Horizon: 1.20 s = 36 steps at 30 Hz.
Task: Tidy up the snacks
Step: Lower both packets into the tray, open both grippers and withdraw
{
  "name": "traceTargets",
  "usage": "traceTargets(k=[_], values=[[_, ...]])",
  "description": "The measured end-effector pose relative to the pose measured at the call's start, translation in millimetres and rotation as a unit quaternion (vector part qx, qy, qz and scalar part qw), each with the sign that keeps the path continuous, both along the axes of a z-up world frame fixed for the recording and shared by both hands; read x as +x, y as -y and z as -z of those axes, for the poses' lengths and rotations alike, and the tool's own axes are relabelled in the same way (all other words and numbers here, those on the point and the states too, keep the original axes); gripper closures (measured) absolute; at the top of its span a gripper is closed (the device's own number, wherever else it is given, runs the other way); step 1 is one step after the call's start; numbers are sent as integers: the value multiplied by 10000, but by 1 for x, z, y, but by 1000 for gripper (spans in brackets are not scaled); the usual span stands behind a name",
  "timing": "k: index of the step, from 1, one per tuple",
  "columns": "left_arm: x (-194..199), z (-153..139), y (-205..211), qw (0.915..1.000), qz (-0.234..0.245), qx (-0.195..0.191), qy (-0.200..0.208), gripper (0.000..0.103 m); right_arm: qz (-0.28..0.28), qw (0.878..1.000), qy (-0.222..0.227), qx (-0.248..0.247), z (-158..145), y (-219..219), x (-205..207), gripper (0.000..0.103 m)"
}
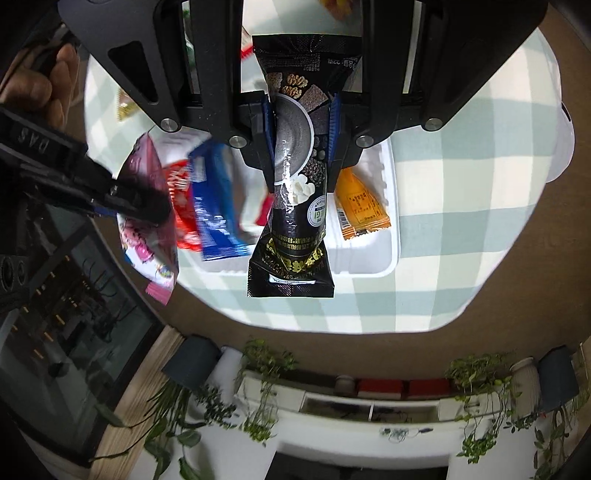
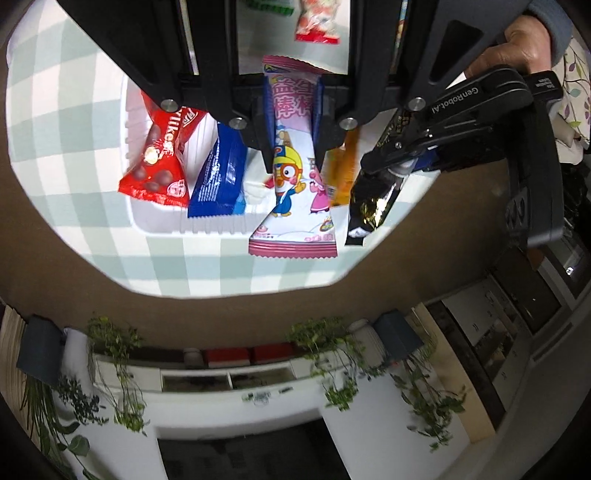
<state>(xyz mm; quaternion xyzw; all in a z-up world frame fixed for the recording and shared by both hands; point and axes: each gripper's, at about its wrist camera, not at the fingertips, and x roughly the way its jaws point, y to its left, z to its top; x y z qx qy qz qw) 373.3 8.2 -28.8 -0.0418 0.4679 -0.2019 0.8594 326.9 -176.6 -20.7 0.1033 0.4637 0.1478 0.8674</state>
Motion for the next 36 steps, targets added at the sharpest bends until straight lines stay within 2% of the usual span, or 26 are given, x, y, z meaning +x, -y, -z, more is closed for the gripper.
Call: traceTargets(k=[6, 14, 20, 26, 29, 31, 36], values=[[23, 37, 15, 9997, 15, 120, -233, 83, 44, 9993, -362, -123, 42, -2, 23, 86], [37, 72, 25, 9988, 28, 234, -424, 80, 67, 9978, -541, -368, 72, -6, 36, 85], [36, 76, 29, 9987, 38, 239, -437, 80, 77, 9975, -538, -454, 80, -7, 34, 83], [26, 68, 29, 9987, 30, 322, -397, 78, 55, 9976, -497, -484, 77, -8, 31, 71], [21, 63, 26, 9988, -13, 317, -360, 72, 80, 9977, -432, -516, 73, -8, 27, 68], [16, 57, 22, 9990, -61, 303, -325, 59, 97, 9979, -382, -507, 67, -7, 24, 67], [-8, 33, 14, 9996, -58, 220, -151, 38, 187, 9990, -169, -364, 44, 2, 7, 57]])
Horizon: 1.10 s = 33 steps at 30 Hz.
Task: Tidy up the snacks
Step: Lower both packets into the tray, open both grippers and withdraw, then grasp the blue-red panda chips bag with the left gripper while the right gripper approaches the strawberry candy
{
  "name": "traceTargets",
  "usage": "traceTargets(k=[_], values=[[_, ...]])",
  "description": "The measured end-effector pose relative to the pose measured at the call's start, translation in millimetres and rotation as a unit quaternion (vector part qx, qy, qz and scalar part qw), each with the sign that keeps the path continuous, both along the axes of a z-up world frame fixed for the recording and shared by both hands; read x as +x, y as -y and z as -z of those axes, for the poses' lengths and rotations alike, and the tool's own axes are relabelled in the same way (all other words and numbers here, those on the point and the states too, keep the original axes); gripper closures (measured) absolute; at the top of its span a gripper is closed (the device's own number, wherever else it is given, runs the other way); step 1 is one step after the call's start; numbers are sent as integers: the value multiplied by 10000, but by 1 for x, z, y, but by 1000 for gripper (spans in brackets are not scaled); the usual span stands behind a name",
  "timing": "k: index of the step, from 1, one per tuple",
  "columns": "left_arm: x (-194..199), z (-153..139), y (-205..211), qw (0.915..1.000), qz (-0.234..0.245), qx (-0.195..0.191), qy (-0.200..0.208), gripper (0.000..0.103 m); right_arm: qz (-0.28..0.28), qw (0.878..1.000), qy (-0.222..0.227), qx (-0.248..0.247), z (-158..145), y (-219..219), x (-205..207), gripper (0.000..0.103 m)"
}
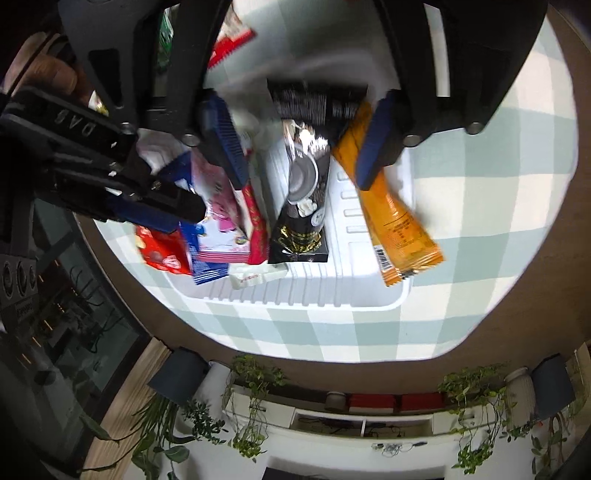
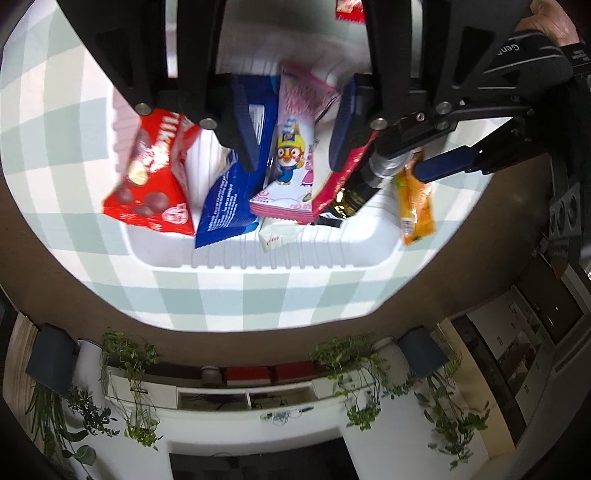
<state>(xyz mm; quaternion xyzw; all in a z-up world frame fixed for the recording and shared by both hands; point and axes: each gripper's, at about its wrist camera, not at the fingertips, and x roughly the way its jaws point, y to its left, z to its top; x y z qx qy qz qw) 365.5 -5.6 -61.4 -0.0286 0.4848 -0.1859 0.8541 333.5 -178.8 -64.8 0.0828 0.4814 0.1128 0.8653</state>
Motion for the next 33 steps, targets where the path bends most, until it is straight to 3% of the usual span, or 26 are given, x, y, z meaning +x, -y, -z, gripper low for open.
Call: traceTargets(k=[2, 6, 9, 15, 20, 25, 33], values=[[-13, -12, -7, 9999, -23, -32, 124, 30, -1, 9998, 160, 82, -14, 4, -13, 51], [-47, -35, -31, 9988, -325, -222, 281, 10, 39, 9981, 441, 420, -42, 13, -48, 25], [-80, -43, -50, 9974, -539, -205, 429, 5, 0, 9955, 653, 694, -56, 17, -85, 14], [-155, -31, -81, 9927, -1135, -178, 361, 3, -32, 9926, 732, 965, -49, 22, -167, 11], [-194, -1, -77, 9929, -1187, 2, 42, 3, 203, 9937, 614, 913, -25, 27, -228, 11], [-199, 19, -69, 9907, -1342, 160, -187, 3, 339, 9945, 468, 878, -8, 34, -266, 11], [-176, 30, -50, 9861, -1490, 671, -287, 3, 455, 9929, 500, 978, -7, 37, -279, 11]])
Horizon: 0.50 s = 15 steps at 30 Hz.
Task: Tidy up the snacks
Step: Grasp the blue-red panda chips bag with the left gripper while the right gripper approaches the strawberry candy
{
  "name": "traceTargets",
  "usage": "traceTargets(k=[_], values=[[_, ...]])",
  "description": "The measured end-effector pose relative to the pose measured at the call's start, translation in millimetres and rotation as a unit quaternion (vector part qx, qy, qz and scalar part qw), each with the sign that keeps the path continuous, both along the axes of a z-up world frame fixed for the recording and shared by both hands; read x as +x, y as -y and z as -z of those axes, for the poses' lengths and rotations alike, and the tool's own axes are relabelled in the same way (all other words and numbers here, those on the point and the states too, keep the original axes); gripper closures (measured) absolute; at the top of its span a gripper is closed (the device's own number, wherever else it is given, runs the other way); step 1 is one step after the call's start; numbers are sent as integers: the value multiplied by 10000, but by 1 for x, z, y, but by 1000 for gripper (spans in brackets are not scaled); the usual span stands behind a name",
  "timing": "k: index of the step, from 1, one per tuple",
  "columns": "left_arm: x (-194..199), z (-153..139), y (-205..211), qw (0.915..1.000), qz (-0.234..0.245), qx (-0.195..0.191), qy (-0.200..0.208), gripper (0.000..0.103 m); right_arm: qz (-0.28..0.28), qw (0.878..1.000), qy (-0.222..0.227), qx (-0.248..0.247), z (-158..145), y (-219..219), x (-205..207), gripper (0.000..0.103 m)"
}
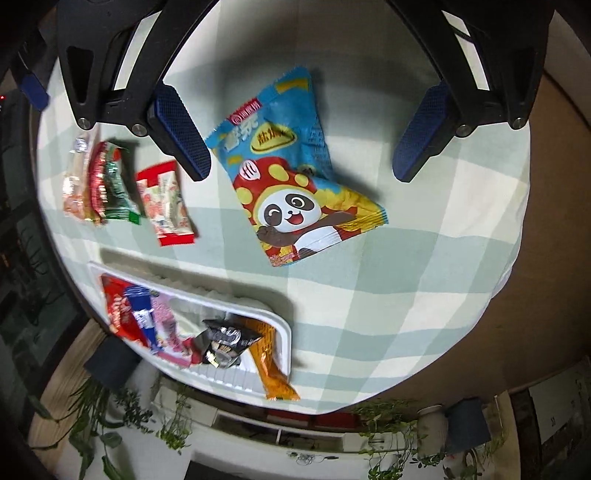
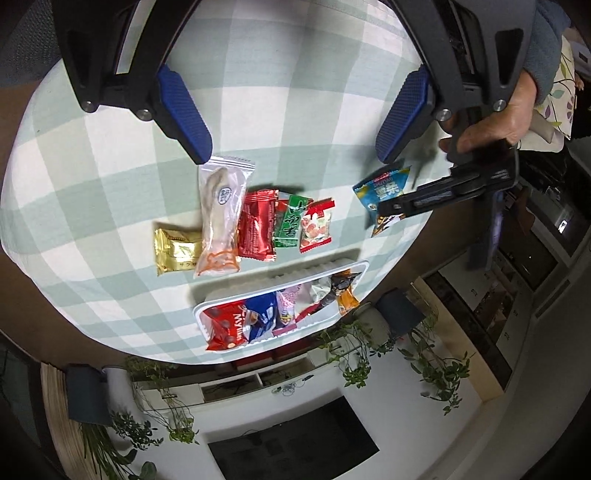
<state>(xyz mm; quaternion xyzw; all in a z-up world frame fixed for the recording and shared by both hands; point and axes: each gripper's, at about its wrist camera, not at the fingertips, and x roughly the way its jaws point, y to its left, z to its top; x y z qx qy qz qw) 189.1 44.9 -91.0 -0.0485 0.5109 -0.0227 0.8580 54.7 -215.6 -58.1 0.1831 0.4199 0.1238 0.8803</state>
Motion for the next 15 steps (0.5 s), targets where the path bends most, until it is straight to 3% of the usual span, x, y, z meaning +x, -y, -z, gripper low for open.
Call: traceTargets(k=[10, 15], values=[[21, 13, 10, 9990, 79, 433, -72, 4, -106, 9999, 31, -78, 2, -8, -5, 11], [21, 17, 20, 9969, 396, 682, 4, 27, -79, 9999, 52, -128, 2, -7, -6, 11]])
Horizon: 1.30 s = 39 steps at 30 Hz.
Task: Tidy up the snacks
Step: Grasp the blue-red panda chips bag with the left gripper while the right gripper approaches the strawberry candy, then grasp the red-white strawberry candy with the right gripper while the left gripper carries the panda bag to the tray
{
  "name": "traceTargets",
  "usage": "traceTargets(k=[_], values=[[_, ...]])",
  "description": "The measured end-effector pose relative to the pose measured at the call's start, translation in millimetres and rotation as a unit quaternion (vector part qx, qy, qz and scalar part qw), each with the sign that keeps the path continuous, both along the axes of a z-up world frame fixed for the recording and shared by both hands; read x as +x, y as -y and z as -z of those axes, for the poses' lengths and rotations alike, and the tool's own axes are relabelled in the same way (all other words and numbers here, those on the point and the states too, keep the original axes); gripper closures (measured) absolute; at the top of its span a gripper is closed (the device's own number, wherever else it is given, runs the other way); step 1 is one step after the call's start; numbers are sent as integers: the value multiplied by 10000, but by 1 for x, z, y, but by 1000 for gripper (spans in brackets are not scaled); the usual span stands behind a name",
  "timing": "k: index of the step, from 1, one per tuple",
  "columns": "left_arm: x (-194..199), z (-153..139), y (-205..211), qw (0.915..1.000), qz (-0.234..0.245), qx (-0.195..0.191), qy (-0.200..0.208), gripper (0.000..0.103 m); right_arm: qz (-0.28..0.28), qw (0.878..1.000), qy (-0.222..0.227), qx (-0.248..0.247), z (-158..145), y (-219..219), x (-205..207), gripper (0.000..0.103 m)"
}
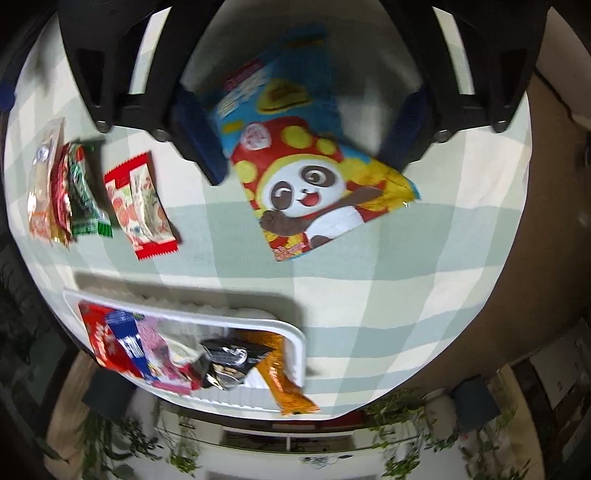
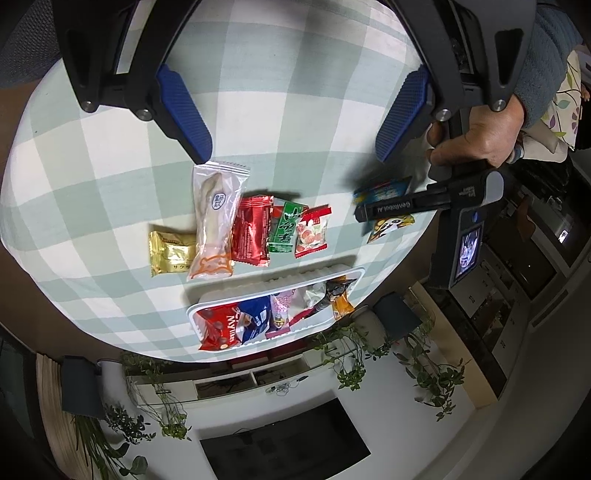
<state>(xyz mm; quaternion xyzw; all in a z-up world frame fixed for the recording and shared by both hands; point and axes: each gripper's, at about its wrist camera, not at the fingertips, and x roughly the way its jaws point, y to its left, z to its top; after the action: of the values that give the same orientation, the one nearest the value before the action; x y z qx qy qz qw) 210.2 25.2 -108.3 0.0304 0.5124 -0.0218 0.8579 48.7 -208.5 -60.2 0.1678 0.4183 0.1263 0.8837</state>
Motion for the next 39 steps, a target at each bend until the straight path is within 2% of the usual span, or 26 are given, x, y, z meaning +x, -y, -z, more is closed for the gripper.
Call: traceTargets(k=[4, 9, 13, 18, 22, 26, 29, 32, 39], values=[[-3, -3, 3, 9998, 193, 55, 61, 46, 18, 10000, -52, -52, 2, 0, 3, 11], [-8, -5, -3, 9993, 381, 30, 57, 58, -62, 9999, -16, -144, -4, -4, 11, 15], [-21, -8, -13, 9991, 400, -79, 79, 60, -347, 9992, 3, -173, -15, -16, 33, 20], [-43, -14, -23, 9989, 373, -227, 147, 60, -818, 9965, -167, -102, -20, -42, 79, 34], [-59, -15, -30, 9988, 341, -295, 168, 60, -1147, 9910, -643, -269, -2, -70, 118, 40], [-65, -15, -38, 9986, 297, -385, 198, 60, -1227, 9850, -1009, -667, 23, -88, 149, 46], [-67, -15, -42, 9983, 289, -446, 222, 60, -1142, 9801, -1167, -1132, 36, -93, 162, 46], [-66, -14, -43, 9981, 296, -487, 234, 60, -1131, 9752, -1367, -1322, 49, -92, 168, 48], [-66, -13, -41, 9979, 330, -486, 260, 60, -1364, 9627, -1240, -1982, 52, -111, 167, 48]])
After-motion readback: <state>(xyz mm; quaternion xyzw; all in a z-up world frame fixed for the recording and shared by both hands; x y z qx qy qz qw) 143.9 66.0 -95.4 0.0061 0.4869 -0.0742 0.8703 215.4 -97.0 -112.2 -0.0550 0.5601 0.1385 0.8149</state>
